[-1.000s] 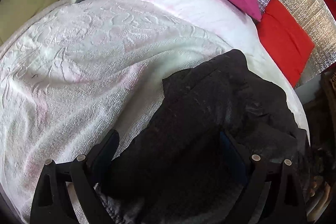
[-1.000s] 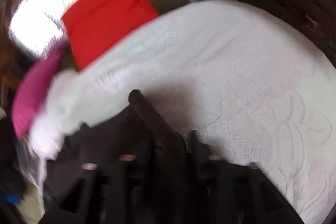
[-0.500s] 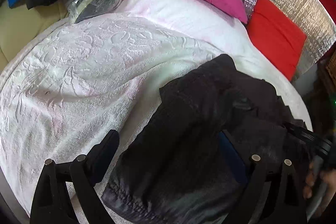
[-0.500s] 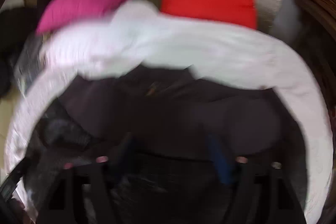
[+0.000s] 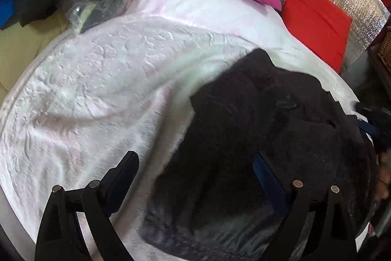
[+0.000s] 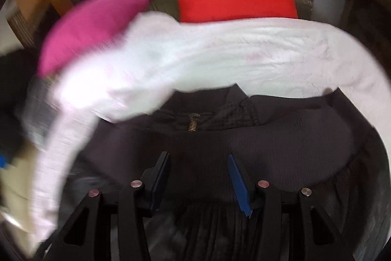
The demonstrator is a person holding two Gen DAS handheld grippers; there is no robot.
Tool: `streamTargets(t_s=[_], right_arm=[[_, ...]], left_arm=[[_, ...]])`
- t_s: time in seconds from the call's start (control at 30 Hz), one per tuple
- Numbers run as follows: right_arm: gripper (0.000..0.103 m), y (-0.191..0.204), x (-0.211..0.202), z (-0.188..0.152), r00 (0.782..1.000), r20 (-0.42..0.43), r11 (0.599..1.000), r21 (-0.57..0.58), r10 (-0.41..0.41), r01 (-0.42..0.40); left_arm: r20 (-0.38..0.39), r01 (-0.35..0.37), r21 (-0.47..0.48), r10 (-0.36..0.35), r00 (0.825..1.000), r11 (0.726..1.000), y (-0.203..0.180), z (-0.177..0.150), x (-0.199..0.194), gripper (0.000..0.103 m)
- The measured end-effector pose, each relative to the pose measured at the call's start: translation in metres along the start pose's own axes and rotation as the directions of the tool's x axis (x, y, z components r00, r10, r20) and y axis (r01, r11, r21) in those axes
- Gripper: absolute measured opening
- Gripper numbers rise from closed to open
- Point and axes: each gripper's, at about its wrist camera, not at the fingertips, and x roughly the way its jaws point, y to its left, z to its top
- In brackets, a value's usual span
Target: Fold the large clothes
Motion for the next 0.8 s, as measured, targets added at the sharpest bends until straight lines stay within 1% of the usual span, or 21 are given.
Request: streamTargets(t_s=[0.07,0.13,0.2,0.23,0.27,0.3,0.37,0.43,0.5,0.57,0.6,0.63,0.7,0.73,0.77,0.8], right_arm=[[0.071,-0.024,-0.035,-0.004,0.998,0.068,0.998,0.053,0.019,-0.023],[0.071,-0.055,-0.070,-0.013,0.992,0.124,0.994,0.104,0.015,-0.028],[0.072,-0.084,-0.100,-0.026,0.989,0.149,0.988,0.147,0.023,-0.045],[0.073,-0.105,-0.120,-0.040,0.985,0.172,0.982,0.179,0.024,-0.055],[0.075,-0.117,-0.131,-0.050,0.982,0.187,0.979,0.198,0.016,-0.053],[0.075,-0.128,-0.141,-0.061,0.980,0.200,0.976,0.213,0.005,-0.048],[0.075,-0.152,-0.161,-0.092,0.979,0.203,0.968,0.248,-0.020,-0.032],[0.075,-0.171,-0.166,-0.113,0.980,0.198,0.954,0.296,-0.014,-0.046],[0.075,-0.194,-0.173,-0.138,0.976,0.215,0.927,0.362,0.015,-0.094],[0.075,-0.208,-0.176,-0.159,0.972,0.229,0.901,0.410,0.048,-0.141],[0.075,-0.212,-0.178,-0.164,0.971,0.231,0.895,0.418,0.059,-0.154],[0.075,-0.214,-0.182,-0.167,0.966,0.248,0.890,0.418,0.078,-0.180],[0.075,-0.214,-0.189,-0.168,0.948,0.296,0.881,0.411,0.116,-0.236],[0.075,-0.212,-0.190,-0.167,0.943,0.311,0.882,0.403,0.117,-0.242],[0.075,-0.209,-0.191,-0.165,0.940,0.327,0.894,0.388,0.094,-0.224],[0.075,-0.208,-0.188,-0.165,0.939,0.331,0.899,0.377,0.091,-0.220]], left_arm=[[0.021,-0.015,-0.012,0.015,1.000,1.000,0.010,0.004,-0.006,0.094],[0.032,-0.012,-0.039,0.013,0.999,0.999,0.020,0.007,-0.010,0.094],[0.039,0.004,-0.066,-0.002,0.999,0.998,0.028,0.009,-0.013,0.094],[0.051,0.014,-0.075,-0.010,0.999,0.997,0.032,0.009,-0.016,0.094],[0.060,0.015,-0.071,-0.010,0.998,0.997,0.032,0.009,-0.018,0.094],[0.063,0.010,-0.059,-0.006,0.998,0.998,0.031,0.008,-0.018,0.094],[0.060,-0.008,-0.042,0.011,0.998,0.999,0.030,0.004,-0.021,0.094],[0.063,-0.015,-0.036,0.017,0.998,0.999,0.029,0.000,-0.023,0.094],[0.069,-0.004,-0.030,0.006,0.998,1.000,0.028,-0.003,-0.026,0.094],[0.103,0.013,-0.012,-0.012,0.995,1.000,0.022,-0.009,-0.036,0.094],[0.117,0.016,0.004,-0.017,0.993,1.000,0.018,-0.012,-0.040,0.094],[0.140,0.018,0.047,-0.025,0.990,0.999,0.009,-0.017,-0.046,0.094],[0.151,0.011,0.128,-0.031,0.988,0.992,-0.010,-0.024,-0.048,0.094],[0.139,0.001,0.161,-0.024,0.990,0.987,-0.017,-0.026,-0.044,0.094],[0.126,-0.008,0.175,-0.014,0.992,0.984,-0.021,-0.027,-0.040,0.094],[0.095,-0.026,0.186,0.009,0.995,0.982,-0.025,-0.030,-0.031,0.094]])
